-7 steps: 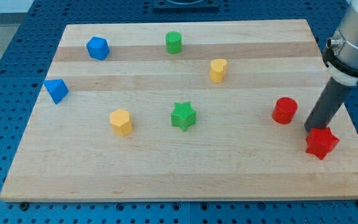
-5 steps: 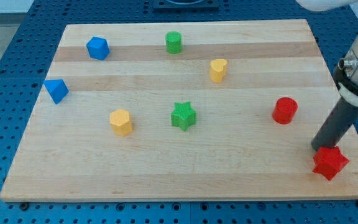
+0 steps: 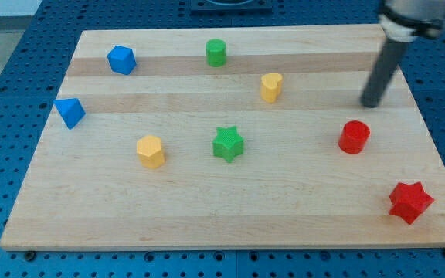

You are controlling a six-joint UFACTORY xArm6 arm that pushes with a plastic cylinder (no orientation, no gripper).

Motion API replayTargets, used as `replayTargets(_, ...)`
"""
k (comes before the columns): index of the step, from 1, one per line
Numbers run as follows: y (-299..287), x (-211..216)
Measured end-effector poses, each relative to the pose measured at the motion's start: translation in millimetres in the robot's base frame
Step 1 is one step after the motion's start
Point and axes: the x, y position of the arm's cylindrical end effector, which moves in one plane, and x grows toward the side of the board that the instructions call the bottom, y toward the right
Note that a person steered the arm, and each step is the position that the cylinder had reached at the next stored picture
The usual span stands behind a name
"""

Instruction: Push the group of blocks slightly towards up

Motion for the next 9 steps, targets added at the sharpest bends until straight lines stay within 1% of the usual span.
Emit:
replayTargets(1,-30.9,0.8)
replayTargets(2,-30.6,0.8)
replayTargets(3,-2.7,9.1)
replayTargets(4,11.8,28.1)
replayTargets(5,11.8,35.7)
replayTargets(6,11.5,53.0)
replayTargets(7,7.1,58.0)
replayTargets(8,4.7,53.9)
replayTargets(9,-19.4,33.9)
